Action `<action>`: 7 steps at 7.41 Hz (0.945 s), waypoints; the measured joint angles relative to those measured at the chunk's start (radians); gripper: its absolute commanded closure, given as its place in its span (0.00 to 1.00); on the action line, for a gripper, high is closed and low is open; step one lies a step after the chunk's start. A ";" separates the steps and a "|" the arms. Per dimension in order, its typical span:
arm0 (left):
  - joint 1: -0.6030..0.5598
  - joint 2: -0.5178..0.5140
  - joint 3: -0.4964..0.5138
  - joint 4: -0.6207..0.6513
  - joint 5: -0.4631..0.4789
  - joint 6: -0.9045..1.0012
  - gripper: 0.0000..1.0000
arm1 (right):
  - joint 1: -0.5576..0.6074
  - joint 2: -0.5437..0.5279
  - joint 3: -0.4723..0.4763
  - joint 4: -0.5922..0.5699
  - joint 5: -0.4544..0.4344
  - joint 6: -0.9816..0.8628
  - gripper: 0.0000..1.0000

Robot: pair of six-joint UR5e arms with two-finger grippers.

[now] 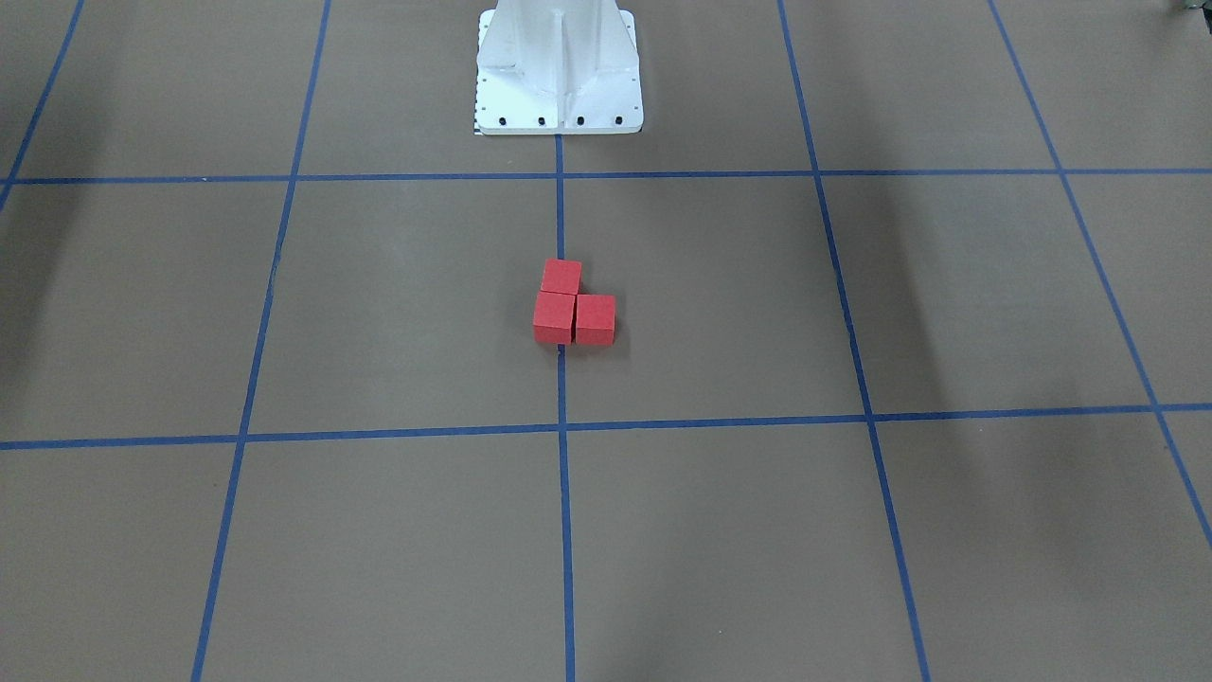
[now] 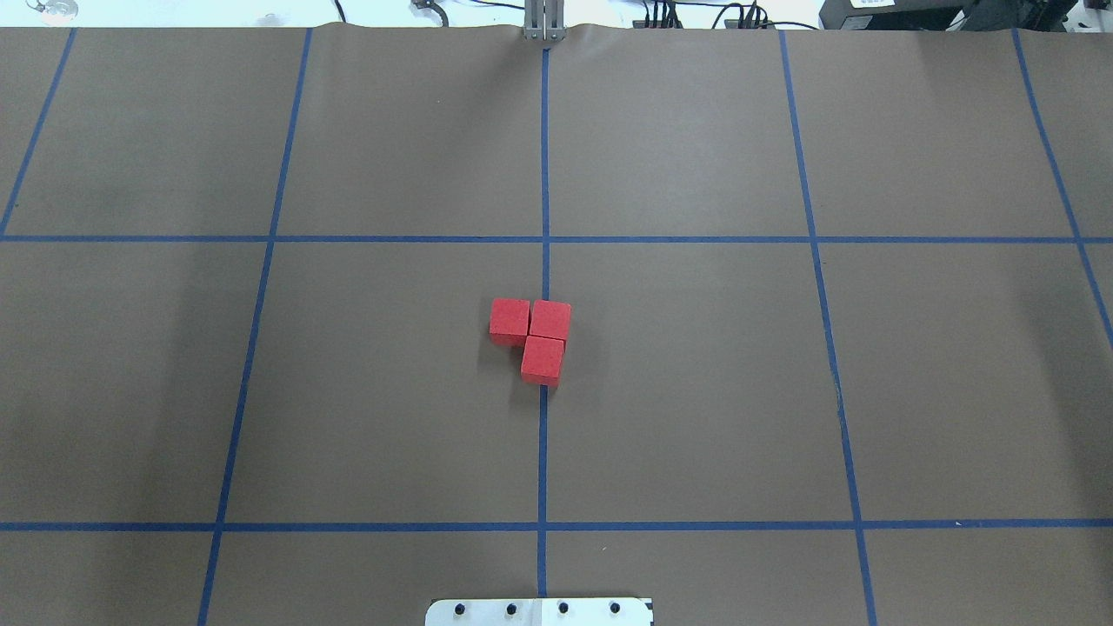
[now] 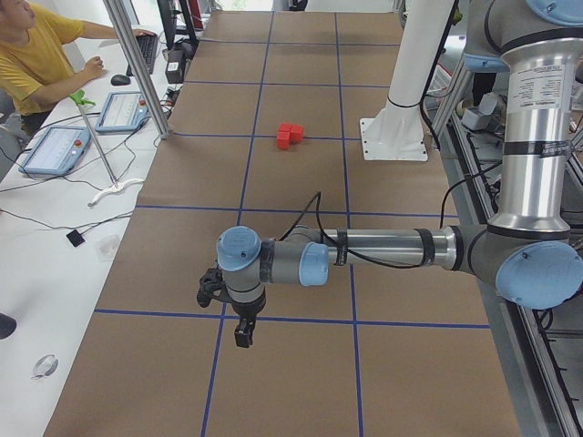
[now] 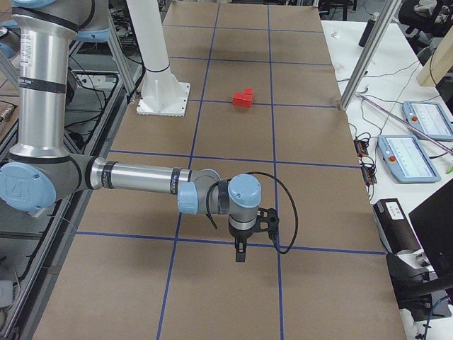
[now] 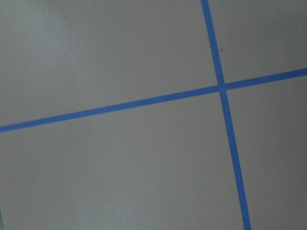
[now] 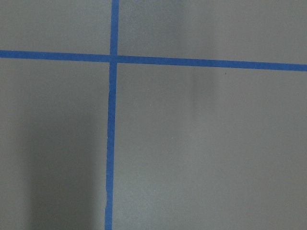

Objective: Form red blocks into L shape at center

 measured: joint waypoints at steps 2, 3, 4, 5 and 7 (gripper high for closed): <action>-0.015 0.068 -0.110 0.087 -0.030 -0.013 0.00 | 0.000 0.005 -0.001 0.000 0.000 0.001 0.00; -0.016 0.073 -0.118 0.093 -0.032 -0.014 0.00 | 0.000 0.005 -0.001 0.000 0.000 0.001 0.00; -0.016 0.072 -0.117 0.090 -0.031 -0.012 0.00 | -0.001 0.005 -0.001 0.001 0.000 0.000 0.00; -0.015 0.073 -0.118 0.087 -0.032 -0.009 0.00 | -0.001 0.005 -0.001 0.001 0.000 0.000 0.00; -0.013 0.077 -0.125 0.070 -0.036 -0.006 0.00 | -0.001 0.003 -0.006 0.002 0.000 0.000 0.00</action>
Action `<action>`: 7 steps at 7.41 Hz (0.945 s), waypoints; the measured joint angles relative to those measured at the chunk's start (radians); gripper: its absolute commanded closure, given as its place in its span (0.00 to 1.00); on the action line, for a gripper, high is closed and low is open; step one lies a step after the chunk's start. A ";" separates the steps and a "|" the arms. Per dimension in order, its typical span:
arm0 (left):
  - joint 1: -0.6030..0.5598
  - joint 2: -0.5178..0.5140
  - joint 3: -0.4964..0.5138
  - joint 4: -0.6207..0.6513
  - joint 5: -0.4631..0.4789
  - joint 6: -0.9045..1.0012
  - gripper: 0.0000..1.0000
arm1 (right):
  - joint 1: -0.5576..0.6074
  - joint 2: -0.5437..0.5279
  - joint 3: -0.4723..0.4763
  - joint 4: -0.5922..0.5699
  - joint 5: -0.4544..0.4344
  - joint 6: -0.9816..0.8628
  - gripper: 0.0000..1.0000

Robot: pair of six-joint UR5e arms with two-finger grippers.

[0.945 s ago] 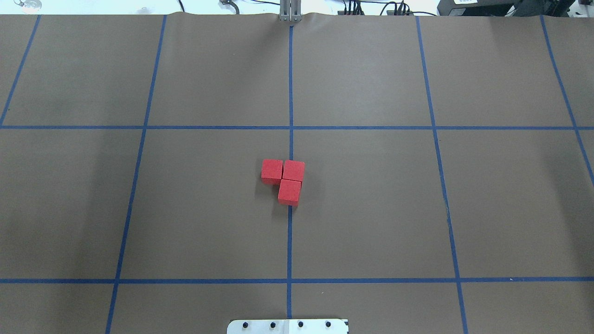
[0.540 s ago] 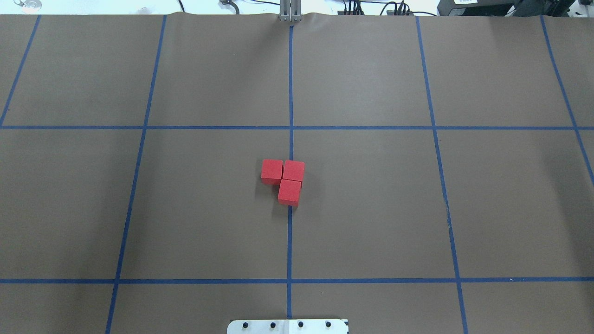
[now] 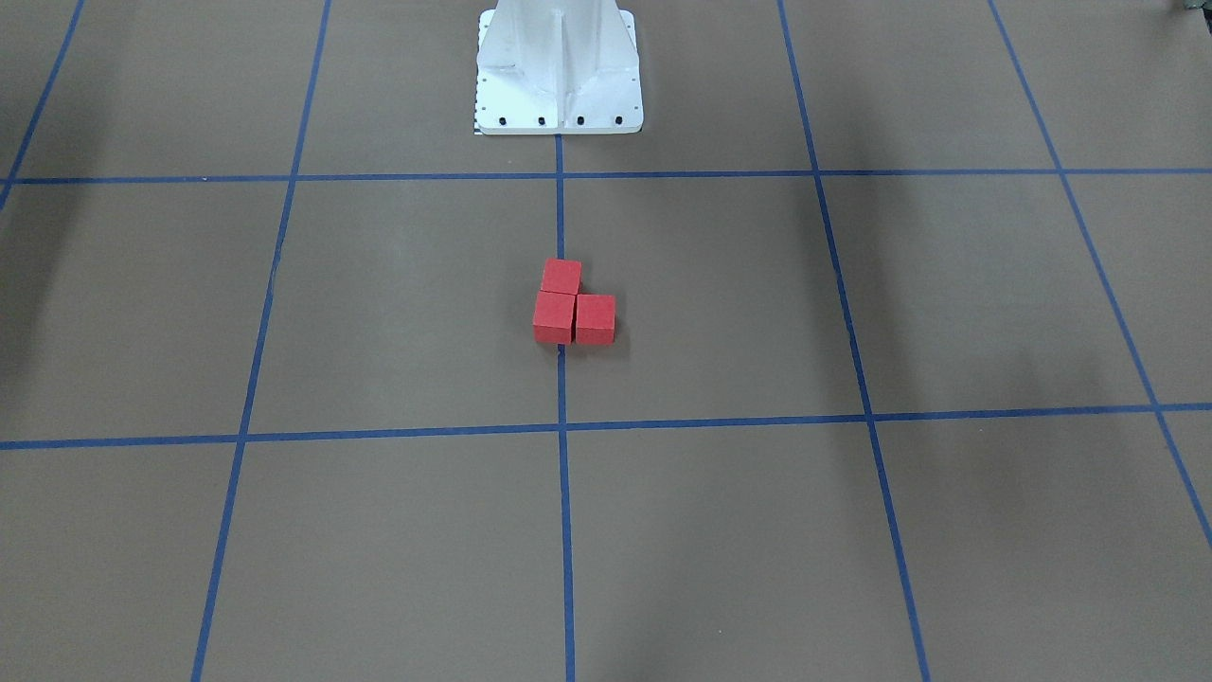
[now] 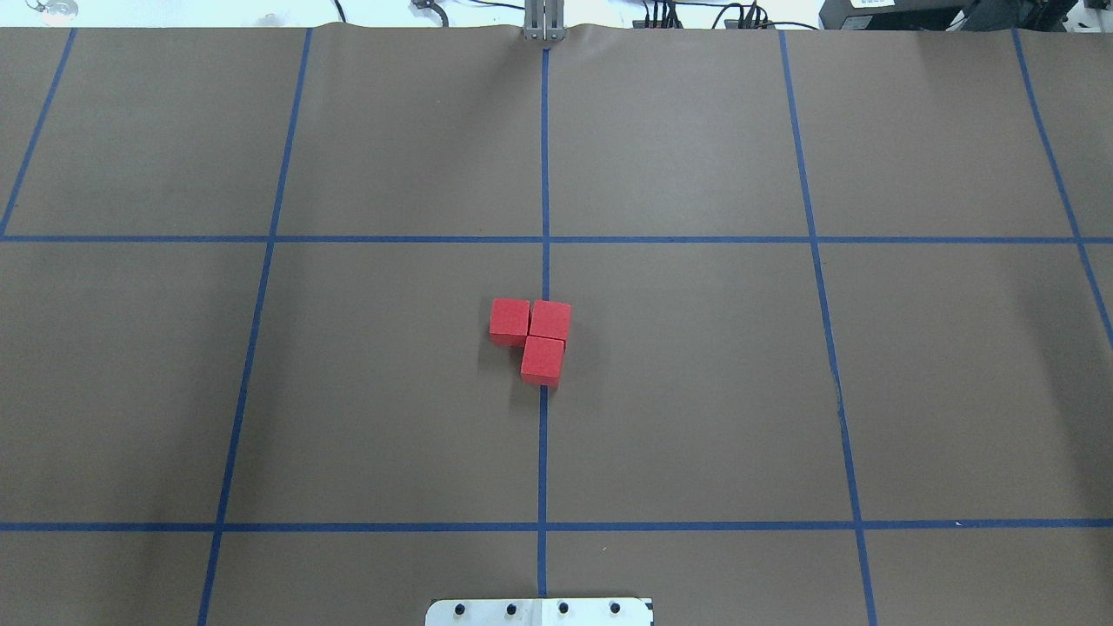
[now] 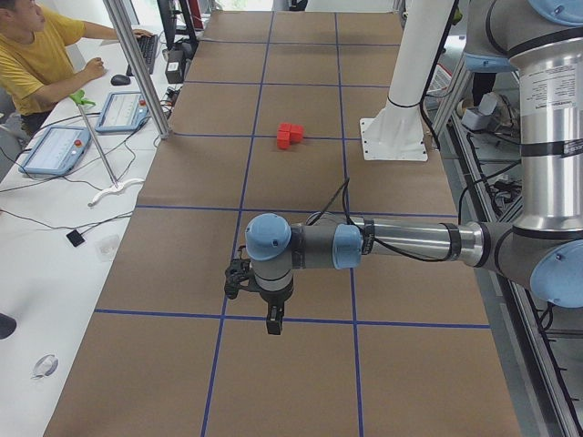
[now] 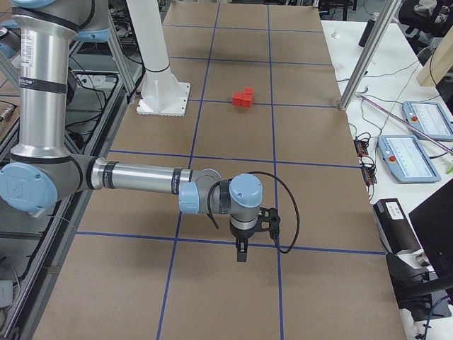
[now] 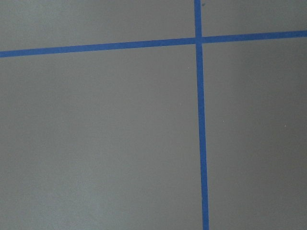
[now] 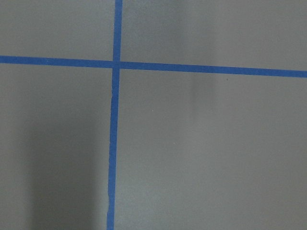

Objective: Form red blocks into L shape at center

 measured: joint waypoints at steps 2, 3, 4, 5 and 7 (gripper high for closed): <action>0.000 0.003 -0.003 -0.021 0.004 0.000 0.00 | 0.000 -0.001 -0.004 -0.001 0.000 0.000 0.00; 0.001 0.003 -0.003 -0.025 0.005 -0.001 0.00 | 0.000 -0.001 -0.006 0.000 0.000 0.000 0.00; 0.001 0.004 -0.004 -0.028 0.005 -0.001 0.00 | 0.000 -0.001 -0.007 0.000 0.000 0.000 0.00; 0.001 0.003 -0.004 -0.028 0.005 -0.001 0.00 | 0.000 -0.002 -0.008 0.000 0.000 0.000 0.00; 0.001 0.001 -0.005 -0.030 0.005 0.000 0.00 | 0.000 -0.002 -0.009 0.000 0.000 0.000 0.00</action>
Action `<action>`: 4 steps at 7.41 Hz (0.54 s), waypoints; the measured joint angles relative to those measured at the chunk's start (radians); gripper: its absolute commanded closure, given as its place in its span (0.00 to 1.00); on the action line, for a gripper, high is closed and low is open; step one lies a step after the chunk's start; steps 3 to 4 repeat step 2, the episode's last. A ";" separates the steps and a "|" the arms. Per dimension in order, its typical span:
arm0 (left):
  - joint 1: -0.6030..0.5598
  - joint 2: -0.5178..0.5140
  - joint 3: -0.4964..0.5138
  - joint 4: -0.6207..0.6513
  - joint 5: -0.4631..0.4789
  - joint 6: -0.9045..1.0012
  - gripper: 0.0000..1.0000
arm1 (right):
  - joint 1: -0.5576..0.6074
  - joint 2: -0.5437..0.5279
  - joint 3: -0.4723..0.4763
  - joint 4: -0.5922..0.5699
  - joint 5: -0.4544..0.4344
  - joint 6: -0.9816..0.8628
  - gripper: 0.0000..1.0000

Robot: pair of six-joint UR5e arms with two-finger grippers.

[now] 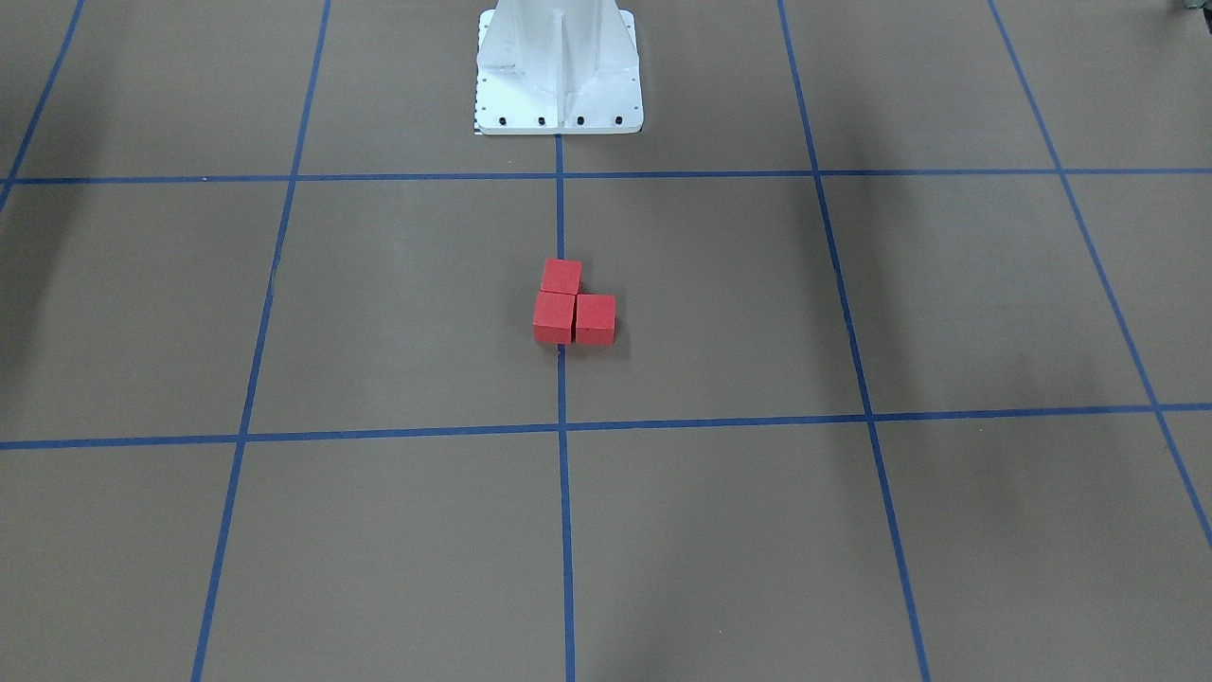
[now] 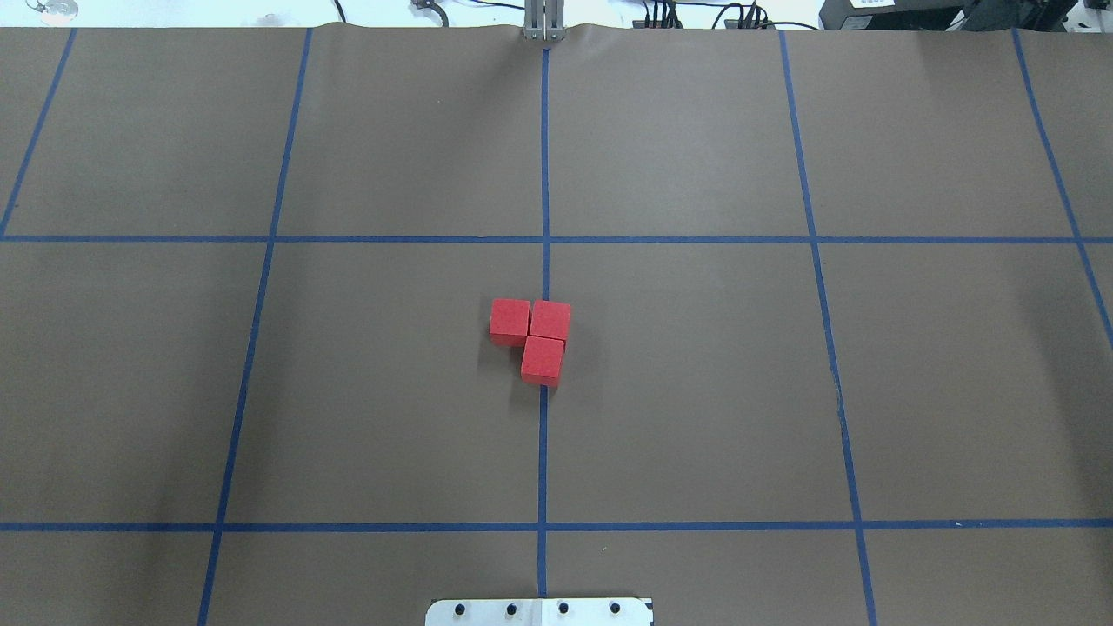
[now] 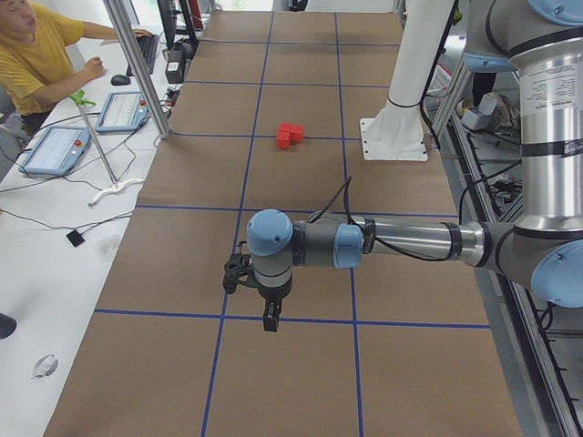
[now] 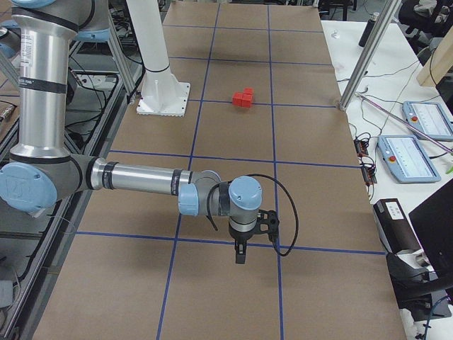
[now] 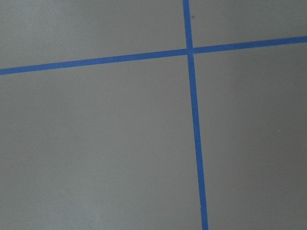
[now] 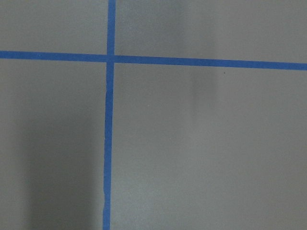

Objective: Form red blocks into L shape at center

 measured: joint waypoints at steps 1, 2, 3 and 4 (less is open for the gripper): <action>0.001 -0.001 0.000 -0.001 0.000 0.000 0.00 | 0.000 0.000 0.000 0.000 0.000 0.000 0.00; 0.001 -0.003 0.000 -0.003 0.000 0.000 0.00 | 0.000 0.000 0.000 0.000 0.000 0.000 0.00; 0.001 -0.003 0.000 -0.003 0.000 0.000 0.00 | 0.000 0.000 0.000 0.000 0.000 0.000 0.00; 0.001 -0.003 0.000 -0.003 0.000 0.000 0.00 | 0.000 0.000 0.000 0.000 0.000 0.000 0.00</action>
